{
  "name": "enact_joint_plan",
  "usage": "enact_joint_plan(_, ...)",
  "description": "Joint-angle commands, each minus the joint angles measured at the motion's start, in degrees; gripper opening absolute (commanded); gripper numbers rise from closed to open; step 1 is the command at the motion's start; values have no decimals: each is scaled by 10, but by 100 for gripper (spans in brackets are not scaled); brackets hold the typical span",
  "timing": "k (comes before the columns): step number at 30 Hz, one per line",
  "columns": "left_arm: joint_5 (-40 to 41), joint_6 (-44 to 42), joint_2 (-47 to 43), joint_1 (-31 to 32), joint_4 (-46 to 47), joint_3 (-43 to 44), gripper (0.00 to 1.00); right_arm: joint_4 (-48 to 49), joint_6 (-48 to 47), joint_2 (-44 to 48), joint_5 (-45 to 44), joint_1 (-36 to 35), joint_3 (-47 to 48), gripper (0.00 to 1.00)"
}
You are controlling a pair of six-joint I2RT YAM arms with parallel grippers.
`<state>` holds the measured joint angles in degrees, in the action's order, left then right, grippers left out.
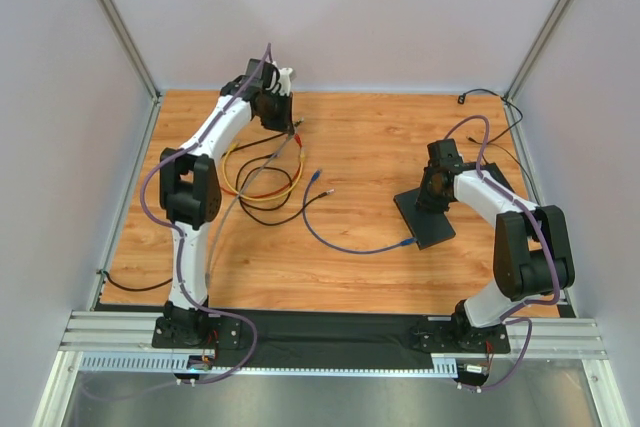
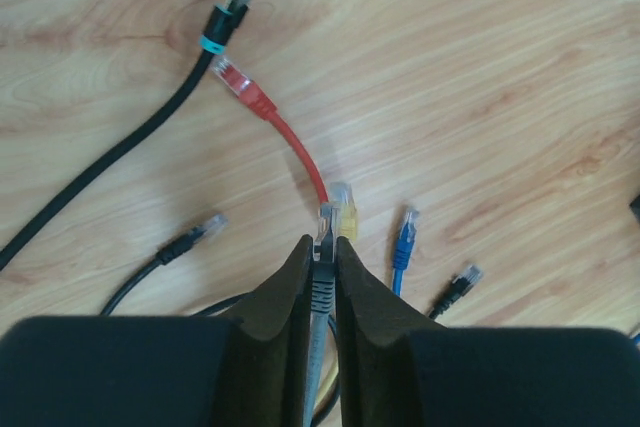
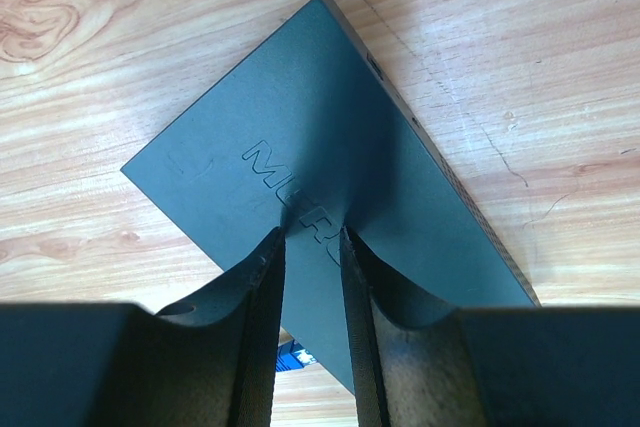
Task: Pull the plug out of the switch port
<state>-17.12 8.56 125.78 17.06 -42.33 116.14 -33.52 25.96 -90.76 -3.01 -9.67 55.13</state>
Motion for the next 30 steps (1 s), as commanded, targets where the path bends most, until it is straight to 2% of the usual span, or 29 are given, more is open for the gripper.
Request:
enact_joint_plan(1,-12,22,-9,-7,-13,65,21,-37,-13,-9,13,-1,-19,31)
enact_joint_plan(3,-2,24,-14,-9,-13,68,27,-37,-14,-8,12,-1,-19,31)
enact_joint_plan(6,7,35,-40,-8,-4,54,46,-37,-13,-6,8,-1,-20,31)
enact_joint_plan(10,-19,60,-97,-7,27,4,48,-37,-13,-10,6,-1,-16,31)
enact_joint_plan(13,-46,80,-161,-1,67,-67,50,-37,-12,-11,-2,-1,-16,31)
enact_joint_plan(14,-69,89,-193,2,83,-117,50,-38,-12,-11,-3,0,-16,31)
enact_joint_plan(15,-93,110,-208,5,130,-144,50,-37,-12,-11,-5,0,-17,31)
enact_joint_plan(17,-129,124,-240,29,166,-189,50,-35,-11,-11,-7,-1,-19,31)
enact_joint_plan(20,-130,132,-266,83,191,-271,50,-33,-10,-15,-8,0,-20,31)
enact_joint_plan(26,-171,226,-267,197,371,-399,51,-23,-8,-6,-13,-1,-31,31)
enact_joint_plan(29,-191,251,-220,232,413,-395,53,-22,-7,1,-11,-1,-31,31)
enact_joint_plan(30,-203,264,-205,249,456,-394,53,-23,-8,1,-8,-1,-31,31)
